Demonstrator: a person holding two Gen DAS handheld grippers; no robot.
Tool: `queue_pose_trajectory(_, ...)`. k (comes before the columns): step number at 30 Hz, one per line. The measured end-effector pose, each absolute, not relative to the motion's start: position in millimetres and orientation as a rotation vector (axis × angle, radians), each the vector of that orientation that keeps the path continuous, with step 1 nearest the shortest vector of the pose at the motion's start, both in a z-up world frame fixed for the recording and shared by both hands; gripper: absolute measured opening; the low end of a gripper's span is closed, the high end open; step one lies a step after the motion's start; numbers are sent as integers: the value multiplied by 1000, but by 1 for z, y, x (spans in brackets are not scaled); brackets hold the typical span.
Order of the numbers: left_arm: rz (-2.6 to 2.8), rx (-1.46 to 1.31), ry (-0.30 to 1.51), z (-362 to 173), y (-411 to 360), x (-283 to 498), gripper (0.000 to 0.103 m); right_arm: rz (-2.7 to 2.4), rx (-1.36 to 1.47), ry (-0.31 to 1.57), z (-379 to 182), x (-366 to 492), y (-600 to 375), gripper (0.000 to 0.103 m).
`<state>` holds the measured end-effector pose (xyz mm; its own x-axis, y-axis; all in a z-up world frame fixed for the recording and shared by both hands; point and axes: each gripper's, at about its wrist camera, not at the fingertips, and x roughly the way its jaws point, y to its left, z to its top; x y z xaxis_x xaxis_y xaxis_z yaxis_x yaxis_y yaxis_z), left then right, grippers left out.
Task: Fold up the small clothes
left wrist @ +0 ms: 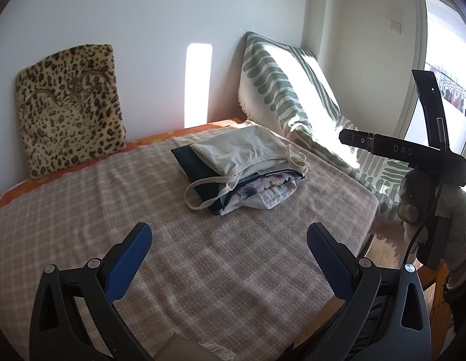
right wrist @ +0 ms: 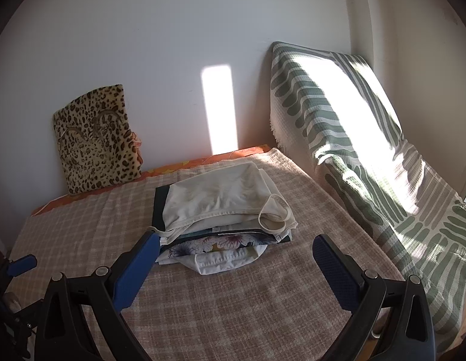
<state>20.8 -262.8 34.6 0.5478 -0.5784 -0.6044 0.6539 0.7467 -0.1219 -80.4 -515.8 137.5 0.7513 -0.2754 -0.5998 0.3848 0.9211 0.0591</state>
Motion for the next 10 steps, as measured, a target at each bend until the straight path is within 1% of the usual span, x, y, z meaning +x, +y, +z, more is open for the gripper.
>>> queue_pose_trajectory(10, -746, 120, 626, 41, -250, 16, 103, -343, 167, 629, 140, -79, -500, 103)
